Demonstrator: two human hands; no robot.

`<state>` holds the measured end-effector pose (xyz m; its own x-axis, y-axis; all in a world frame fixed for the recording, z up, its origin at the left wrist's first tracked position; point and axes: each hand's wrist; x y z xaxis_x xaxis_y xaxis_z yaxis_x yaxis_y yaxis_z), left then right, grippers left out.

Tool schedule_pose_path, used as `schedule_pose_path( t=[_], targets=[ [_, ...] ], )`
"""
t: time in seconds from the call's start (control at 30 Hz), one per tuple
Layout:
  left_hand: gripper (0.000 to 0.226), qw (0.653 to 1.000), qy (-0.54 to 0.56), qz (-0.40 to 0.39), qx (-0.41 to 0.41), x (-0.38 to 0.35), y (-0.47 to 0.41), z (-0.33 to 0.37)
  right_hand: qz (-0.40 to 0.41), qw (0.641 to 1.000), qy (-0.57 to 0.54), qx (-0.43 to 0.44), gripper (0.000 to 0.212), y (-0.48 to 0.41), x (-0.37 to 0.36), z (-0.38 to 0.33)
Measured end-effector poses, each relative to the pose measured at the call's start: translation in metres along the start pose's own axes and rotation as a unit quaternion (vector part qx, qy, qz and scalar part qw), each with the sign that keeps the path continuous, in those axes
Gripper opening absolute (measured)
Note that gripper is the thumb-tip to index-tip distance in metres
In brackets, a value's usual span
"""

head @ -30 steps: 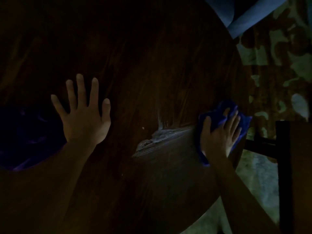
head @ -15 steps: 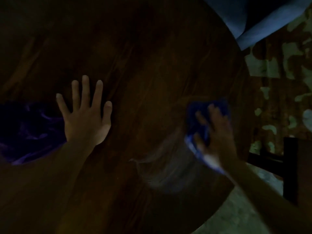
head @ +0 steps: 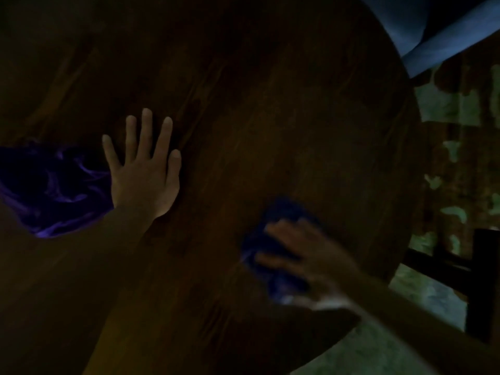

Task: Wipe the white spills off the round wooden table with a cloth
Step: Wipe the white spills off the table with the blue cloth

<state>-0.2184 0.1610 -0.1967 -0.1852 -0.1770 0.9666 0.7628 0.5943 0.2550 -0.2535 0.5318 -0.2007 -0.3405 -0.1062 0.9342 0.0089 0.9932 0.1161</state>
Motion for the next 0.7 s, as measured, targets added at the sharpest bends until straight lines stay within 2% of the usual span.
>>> schedule_pose_path(
  t=[0.07,0.13,0.2,0.23,0.27,0.3,0.37,0.4,0.47,0.5,0.53,0.57,0.6,0.63,0.7],
  targets=[
    [0.066,1.0,-0.006,0.001,0.002,-0.001,-0.001,0.0,0.06,0.977,0.007,-0.204,0.075,0.018,0.025,0.075],
    [0.066,1.0,-0.007,0.001,0.003,-0.001,-0.002,0.0,0.117,0.902,0.008,-0.415,0.073,0.0,0.054,0.139],
    [0.066,1.0,-0.004,-0.002,0.001,-0.001,-0.002,-0.002,0.14,0.833,0.012,-0.534,0.077,-0.051,0.071,0.167],
    [0.067,1.0,-0.003,-0.006,0.001,-0.001,-0.002,-0.004,0.141,0.828,0.014,-0.543,0.079,-0.078,0.072,0.163],
    [0.067,1.0,-0.002,-0.008,0.0,-0.001,-0.003,-0.006,0.147,0.847,0.021,-0.51,0.078,-0.101,0.068,0.15],
    [0.067,1.0,-0.001,-0.01,-0.004,-0.001,-0.004,-0.007,0.156,0.883,0.026,-0.441,0.076,-0.117,0.057,0.126],
    [0.067,1.0,0.002,-0.013,-0.007,-0.001,-0.004,-0.007,0.142,0.964,0.015,-0.224,0.075,-0.121,0.021,0.047],
    [0.067,1.0,0.005,-0.013,-0.004,-0.001,-0.003,-0.005,0.109,0.987,0.0,-0.114,0.075,-0.107,0.003,0.001],
    [0.067,1.0,0.005,-0.009,0.002,0.0,0.0,-0.002,0.003,0.998,0.001,0.059,0.083,-0.055,-0.015,-0.051],
    [0.067,1.0,0.002,-0.006,0.002,0.0,0.0,-0.001,-0.034,0.992,0.011,0.119,0.087,-0.025,-0.018,-0.05],
    [0.066,1.0,0.001,-0.003,0.001,-0.001,0.0,0.0,-0.053,0.988,0.015,0.144,0.088,0.001,-0.017,-0.034],
    [0.066,1.0,0.002,0.0,0.001,-0.002,0.0,0.0,-0.056,0.991,0.01,0.124,0.085,0.022,-0.009,-0.008],
    [0.066,1.0,0.002,0.002,0.003,-0.003,0.001,0.001,-0.031,0.998,-0.002,0.054,0.081,0.035,0.002,0.022],
    [0.065,1.0,0.001,0.007,0.005,-0.004,0.001,0.001,0.009,0.998,-0.019,-0.058,0.077,0.041,0.016,0.056],
    [0.064,1.0,-0.002,0.016,0.004,-0.005,0.0,0.001,0.074,0.955,-0.014,-0.286,0.067,0.032,0.042,0.123]
  ],
)
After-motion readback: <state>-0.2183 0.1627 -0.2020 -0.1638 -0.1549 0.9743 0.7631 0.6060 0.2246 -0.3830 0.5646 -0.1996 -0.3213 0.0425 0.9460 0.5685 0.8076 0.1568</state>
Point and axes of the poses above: each hand's wrist, its own y-axis away from the middle knuckle, its own x-axis out of the back of the hand, z = x × y, and after that the axes turned 11 degrees about x, right-handed
